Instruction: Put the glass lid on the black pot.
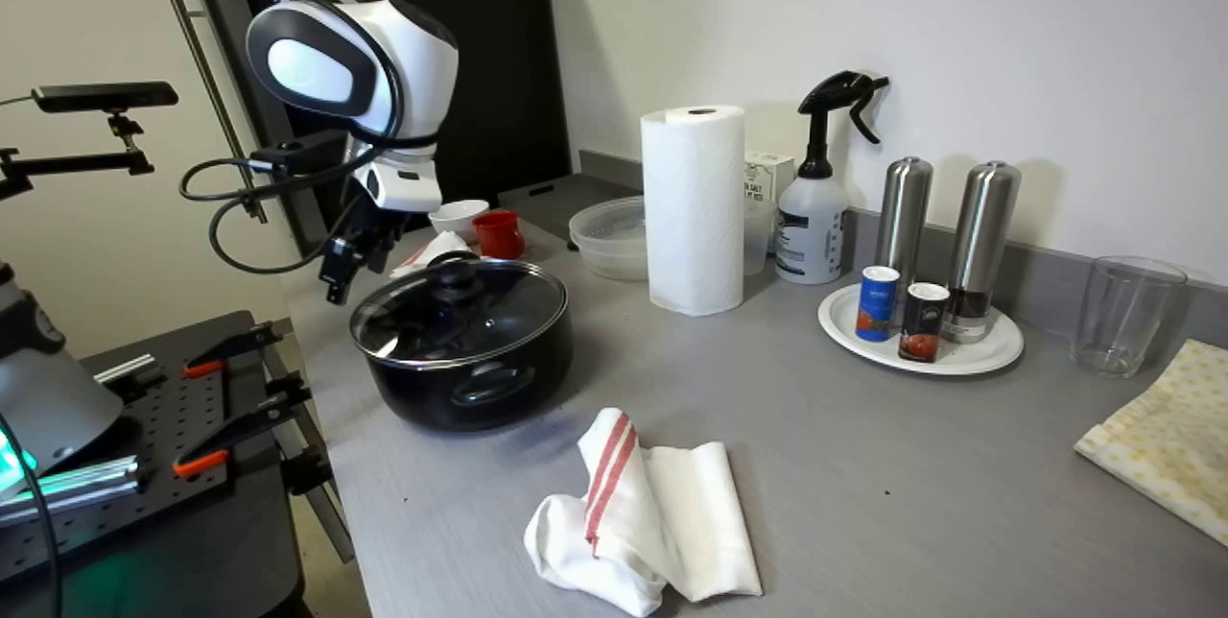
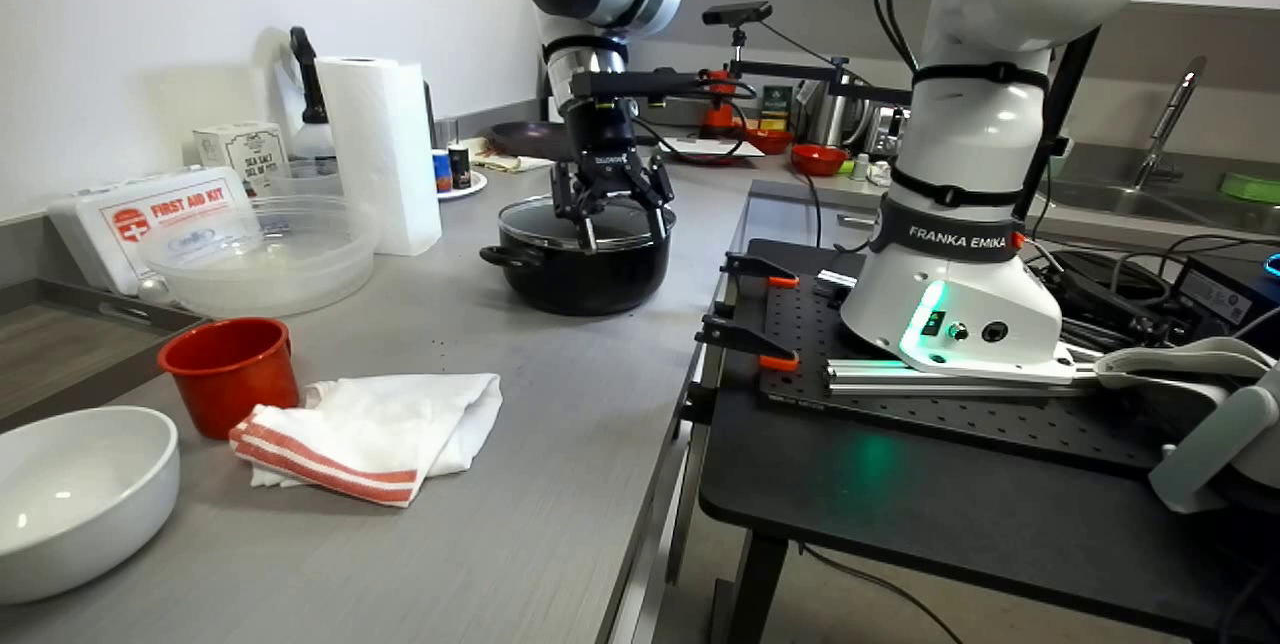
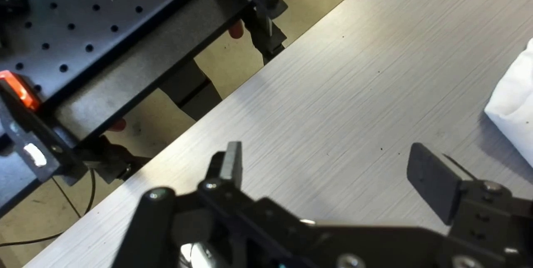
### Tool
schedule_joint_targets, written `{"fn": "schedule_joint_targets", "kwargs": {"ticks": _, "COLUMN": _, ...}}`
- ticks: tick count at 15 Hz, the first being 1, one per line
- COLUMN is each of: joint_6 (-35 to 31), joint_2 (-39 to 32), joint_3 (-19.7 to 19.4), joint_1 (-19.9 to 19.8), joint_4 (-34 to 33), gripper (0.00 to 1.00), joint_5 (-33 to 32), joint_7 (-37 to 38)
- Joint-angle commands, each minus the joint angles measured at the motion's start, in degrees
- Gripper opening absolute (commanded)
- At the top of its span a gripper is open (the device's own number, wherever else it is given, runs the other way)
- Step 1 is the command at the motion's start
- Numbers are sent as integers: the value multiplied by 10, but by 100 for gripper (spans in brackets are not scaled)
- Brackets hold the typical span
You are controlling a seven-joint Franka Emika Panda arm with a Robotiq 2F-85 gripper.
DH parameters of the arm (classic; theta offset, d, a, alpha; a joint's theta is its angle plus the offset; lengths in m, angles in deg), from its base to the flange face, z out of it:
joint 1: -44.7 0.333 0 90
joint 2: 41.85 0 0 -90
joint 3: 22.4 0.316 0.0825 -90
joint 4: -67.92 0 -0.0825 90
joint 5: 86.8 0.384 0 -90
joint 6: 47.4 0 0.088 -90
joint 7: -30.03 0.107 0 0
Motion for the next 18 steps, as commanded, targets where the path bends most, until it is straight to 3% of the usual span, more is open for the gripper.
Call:
{"fn": "schedule_joint_targets", "kwargs": {"ticks": 1, "joint_6": -9, "joint_2": -21, "joint_3": -7, "joint_1": -3, "joint_4": -22, "gripper": 100, "joint_5": 12, "joint_7": 2}}
{"fn": "schedule_joint_targets", "kwargs": {"ticks": 9, "joint_6": -39, "joint_2": -43, "joint_3": -18, "joint_1": -10, "joint_4": -38, "gripper": 100, "joint_5": 12, "joint_7": 23}}
{"fn": "schedule_joint_targets", "kwargs": {"ticks": 18, "joint_6": -21, "joint_2": -30, "joint_3": -14, "joint_1": -11, "joint_4": -31, "gripper": 100, "joint_5": 15, "joint_7": 11}}
